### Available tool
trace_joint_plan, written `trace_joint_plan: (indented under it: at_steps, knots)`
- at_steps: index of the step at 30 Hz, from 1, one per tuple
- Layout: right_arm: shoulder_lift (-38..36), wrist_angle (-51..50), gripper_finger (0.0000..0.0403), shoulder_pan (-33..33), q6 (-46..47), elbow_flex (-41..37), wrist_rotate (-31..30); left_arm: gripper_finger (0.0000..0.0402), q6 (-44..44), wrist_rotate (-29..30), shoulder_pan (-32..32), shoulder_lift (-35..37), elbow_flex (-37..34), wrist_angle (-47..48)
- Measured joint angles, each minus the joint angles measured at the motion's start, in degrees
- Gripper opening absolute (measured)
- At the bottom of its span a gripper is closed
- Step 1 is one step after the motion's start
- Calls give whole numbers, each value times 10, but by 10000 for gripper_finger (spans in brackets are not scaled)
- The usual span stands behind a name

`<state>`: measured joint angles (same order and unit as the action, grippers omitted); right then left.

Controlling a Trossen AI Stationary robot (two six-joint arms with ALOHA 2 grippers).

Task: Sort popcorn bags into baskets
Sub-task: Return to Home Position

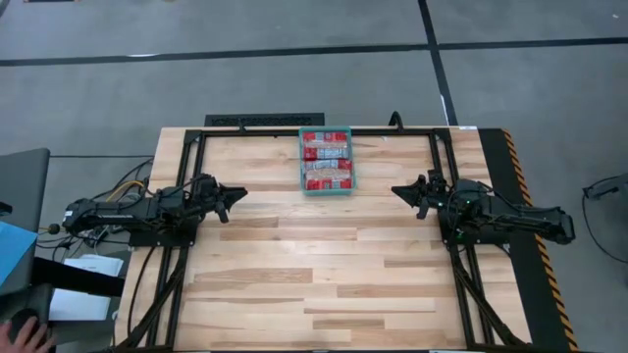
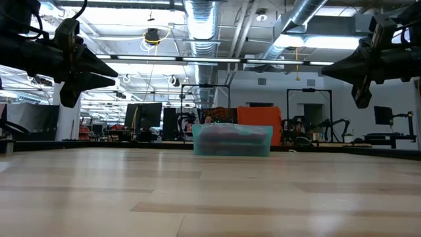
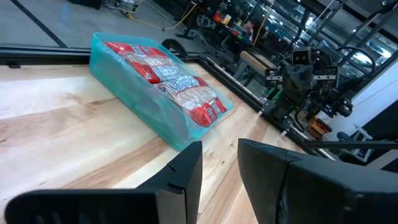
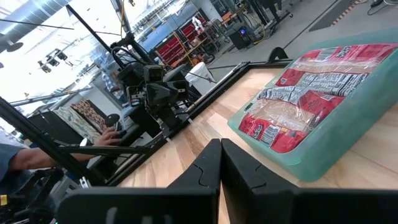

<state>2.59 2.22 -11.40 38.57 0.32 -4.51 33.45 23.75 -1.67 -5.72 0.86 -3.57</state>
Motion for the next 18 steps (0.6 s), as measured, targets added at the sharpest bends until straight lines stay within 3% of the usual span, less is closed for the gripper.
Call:
trace_joint_plan:
  at_steps: [18]
  knots:
    - [0, 0, 31, 0, 0, 0, 0, 90, 0, 0, 0, 0, 0, 0]
